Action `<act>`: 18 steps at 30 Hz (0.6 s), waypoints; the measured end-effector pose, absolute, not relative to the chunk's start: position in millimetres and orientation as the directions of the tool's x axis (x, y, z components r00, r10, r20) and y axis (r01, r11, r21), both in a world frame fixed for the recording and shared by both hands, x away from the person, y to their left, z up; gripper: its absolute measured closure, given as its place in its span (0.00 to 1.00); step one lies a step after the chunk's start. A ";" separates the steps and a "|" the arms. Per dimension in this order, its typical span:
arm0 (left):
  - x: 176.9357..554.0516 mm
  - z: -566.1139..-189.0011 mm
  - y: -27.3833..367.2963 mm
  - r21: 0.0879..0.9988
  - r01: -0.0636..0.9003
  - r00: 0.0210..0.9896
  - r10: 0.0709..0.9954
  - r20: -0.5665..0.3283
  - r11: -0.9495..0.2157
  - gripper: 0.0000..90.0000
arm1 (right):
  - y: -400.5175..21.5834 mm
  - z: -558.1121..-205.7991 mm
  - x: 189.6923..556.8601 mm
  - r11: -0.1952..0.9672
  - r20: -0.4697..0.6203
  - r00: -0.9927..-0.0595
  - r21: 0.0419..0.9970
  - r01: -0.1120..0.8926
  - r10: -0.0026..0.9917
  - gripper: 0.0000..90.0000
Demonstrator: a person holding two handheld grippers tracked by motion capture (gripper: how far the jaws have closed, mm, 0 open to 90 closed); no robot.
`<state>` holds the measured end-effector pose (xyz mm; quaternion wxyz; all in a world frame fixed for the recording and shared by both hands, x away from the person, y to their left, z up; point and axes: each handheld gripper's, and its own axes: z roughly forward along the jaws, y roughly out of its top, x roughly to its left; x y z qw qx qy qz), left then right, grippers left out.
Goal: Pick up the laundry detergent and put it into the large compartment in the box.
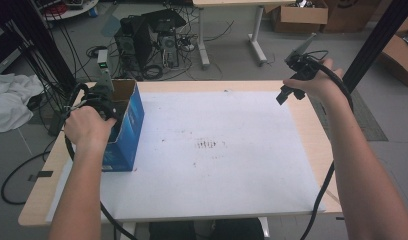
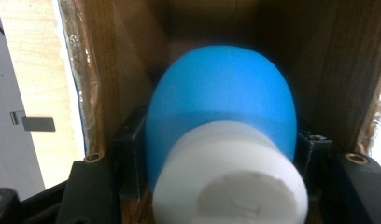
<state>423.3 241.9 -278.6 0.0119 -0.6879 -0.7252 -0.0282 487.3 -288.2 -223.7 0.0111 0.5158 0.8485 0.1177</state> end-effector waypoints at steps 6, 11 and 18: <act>423.4 -278.7 241.0 0.026 0.999 -0.047 0.997 0.064 0.046 0.42 | -290.7 -224.0 486.6 0.437 0.107 -0.465 0.211 0.874 0.879 0.26; 423.1 -279.6 240.5 0.017 0.999 -0.047 0.997 0.069 0.046 0.41 | -292.3 -223.4 486.0 0.431 0.109 -0.460 0.215 0.877 0.881 0.26; 421.8 -277.7 240.9 0.010 0.999 -0.048 0.997 0.065 0.047 0.34 | -293.7 -223.3 486.1 0.434 0.108 -0.463 0.215 0.875 0.880 0.26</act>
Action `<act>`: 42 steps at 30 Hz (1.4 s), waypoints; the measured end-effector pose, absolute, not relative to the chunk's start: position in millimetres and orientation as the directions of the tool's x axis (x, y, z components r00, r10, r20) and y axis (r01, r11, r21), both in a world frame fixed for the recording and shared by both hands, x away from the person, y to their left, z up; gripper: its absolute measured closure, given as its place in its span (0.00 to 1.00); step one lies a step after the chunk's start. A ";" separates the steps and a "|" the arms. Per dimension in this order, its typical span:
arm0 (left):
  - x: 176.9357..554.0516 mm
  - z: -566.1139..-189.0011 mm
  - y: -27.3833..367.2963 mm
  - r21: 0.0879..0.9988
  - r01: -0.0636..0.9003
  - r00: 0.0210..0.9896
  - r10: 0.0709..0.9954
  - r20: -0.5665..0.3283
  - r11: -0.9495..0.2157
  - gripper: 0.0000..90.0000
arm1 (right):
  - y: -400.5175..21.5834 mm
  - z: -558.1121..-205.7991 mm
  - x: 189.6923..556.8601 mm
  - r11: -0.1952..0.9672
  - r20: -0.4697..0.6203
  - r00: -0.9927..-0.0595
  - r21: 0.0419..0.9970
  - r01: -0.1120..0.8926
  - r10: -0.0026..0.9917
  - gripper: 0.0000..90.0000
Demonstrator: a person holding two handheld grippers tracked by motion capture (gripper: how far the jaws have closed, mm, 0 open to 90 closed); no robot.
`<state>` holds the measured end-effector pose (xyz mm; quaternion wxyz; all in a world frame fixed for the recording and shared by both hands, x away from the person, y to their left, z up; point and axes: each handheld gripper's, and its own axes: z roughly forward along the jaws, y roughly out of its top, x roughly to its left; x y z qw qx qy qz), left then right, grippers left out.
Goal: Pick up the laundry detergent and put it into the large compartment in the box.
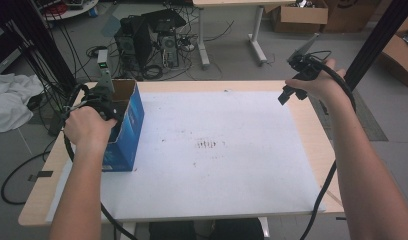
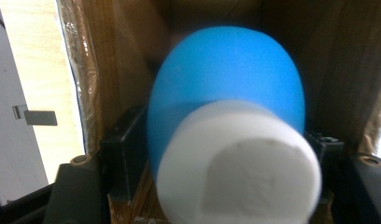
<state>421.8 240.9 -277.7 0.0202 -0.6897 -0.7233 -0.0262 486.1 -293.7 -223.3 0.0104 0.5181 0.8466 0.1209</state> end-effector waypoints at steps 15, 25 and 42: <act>415.0 -243.6 236.4 0.048 0.999 -0.024 0.995 0.098 0.019 0.17 | -294.7 -222.5 485.1 0.435 0.109 -0.465 0.220 0.873 0.879 0.26; 408.5 -213.3 213.9 0.101 0.992 0.058 0.992 0.112 -0.069 0.14 | -292.3 -218.2 483.4 0.437 0.104 -0.468 0.226 0.871 0.878 0.26; 397.3 -206.6 132.8 0.128 0.942 0.298 0.949 0.098 -0.309 0.04 | -285.7 -211.5 478.1 0.442 0.090 -0.470 0.226 0.868 0.878 0.26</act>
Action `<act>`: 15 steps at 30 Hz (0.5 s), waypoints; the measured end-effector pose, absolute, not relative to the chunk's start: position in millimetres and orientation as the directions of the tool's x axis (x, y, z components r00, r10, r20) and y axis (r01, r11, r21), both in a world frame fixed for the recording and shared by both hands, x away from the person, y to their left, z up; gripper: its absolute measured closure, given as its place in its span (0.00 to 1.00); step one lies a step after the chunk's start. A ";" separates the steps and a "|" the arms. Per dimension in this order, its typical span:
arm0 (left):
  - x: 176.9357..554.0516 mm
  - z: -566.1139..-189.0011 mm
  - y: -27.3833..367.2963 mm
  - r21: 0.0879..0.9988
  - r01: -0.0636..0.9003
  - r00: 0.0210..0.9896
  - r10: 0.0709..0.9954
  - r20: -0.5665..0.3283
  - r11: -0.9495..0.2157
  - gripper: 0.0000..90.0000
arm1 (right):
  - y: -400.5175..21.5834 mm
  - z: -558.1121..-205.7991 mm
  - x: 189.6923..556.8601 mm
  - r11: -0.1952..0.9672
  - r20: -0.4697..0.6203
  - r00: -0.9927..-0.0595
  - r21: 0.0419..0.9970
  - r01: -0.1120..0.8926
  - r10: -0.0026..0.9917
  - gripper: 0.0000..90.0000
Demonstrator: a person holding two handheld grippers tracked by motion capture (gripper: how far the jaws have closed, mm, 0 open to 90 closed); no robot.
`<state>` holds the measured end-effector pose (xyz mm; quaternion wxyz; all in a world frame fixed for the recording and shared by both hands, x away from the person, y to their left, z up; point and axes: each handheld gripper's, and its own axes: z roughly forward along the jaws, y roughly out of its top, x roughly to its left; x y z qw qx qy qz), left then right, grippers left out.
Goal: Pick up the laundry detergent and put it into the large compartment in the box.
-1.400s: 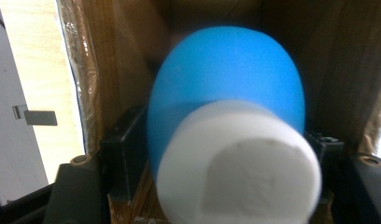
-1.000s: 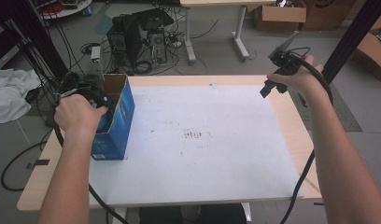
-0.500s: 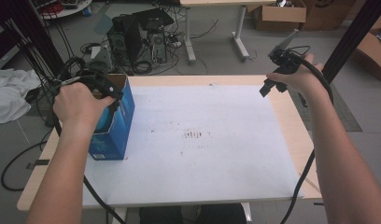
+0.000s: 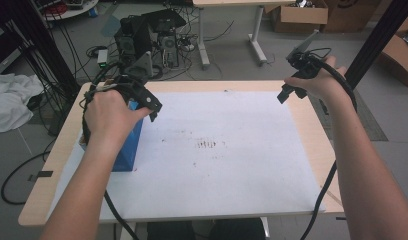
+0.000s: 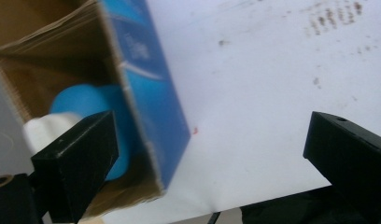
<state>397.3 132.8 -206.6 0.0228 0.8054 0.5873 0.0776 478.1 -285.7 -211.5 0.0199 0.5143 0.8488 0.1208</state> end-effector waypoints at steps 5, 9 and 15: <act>395.2 -211.4 112.3 0.136 0.925 0.346 0.934 0.085 -0.355 0.02 | -285.4 -210.2 476.6 0.439 0.090 -0.466 0.222 0.871 0.880 0.26; 394.9 -218.5 92.4 0.139 0.901 0.407 0.911 0.062 -0.412 0.01 | -286.2 -209.4 475.3 0.434 0.091 -0.462 0.223 0.873 0.882 0.26; 395.3 -237.0 60.5 0.143 0.861 0.487 0.872 0.045 -0.488 0.00 | -288.5 -211.5 475.6 0.430 0.090 -0.458 0.223 0.875 0.884 0.26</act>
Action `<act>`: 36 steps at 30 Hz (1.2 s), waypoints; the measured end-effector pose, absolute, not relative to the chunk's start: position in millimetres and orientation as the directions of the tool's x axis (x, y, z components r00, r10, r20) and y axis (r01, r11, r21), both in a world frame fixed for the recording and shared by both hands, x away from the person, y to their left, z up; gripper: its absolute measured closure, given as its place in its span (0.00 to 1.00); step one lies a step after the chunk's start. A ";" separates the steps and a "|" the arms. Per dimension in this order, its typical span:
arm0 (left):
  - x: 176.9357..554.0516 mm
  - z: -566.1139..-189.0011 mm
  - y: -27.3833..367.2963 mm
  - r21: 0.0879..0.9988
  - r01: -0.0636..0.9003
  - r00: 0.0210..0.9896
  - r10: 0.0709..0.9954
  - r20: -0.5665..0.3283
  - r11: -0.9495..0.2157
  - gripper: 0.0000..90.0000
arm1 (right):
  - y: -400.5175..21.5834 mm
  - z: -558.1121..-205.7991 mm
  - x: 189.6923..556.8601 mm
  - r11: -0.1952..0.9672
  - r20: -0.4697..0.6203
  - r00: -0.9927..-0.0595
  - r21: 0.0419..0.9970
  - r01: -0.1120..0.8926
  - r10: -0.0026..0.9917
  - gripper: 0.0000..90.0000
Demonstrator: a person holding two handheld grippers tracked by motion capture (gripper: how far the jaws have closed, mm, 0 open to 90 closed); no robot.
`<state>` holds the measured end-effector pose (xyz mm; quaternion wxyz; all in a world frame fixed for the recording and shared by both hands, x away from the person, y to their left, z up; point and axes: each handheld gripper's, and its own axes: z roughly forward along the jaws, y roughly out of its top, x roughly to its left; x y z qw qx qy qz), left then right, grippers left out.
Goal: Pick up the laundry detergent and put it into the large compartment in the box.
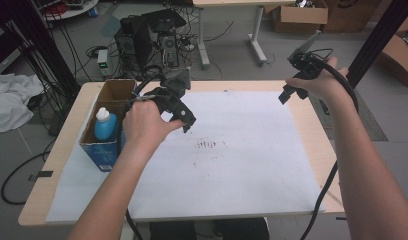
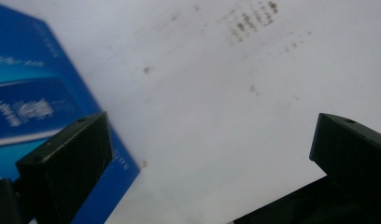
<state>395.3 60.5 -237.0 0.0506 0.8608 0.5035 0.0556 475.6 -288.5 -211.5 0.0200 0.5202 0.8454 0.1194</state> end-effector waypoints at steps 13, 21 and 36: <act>392.9 -251.1 41.2 0.142 0.834 0.534 0.845 0.028 -0.533 0.00 | -287.0 -211.5 478.2 0.436 0.087 -0.463 0.218 0.873 0.882 0.26; 393.1 -250.2 42.3 0.146 0.833 0.537 0.843 0.024 -0.534 0.00 | -285.0 -212.2 478.9 0.435 0.087 -0.460 0.212 0.875 0.883 0.26; 393.4 -250.3 39.1 0.148 0.829 0.543 0.839 0.019 -0.540 0.00 | -286.8 -212.4 477.4 0.434 0.088 -0.460 0.215 0.875 0.883 0.26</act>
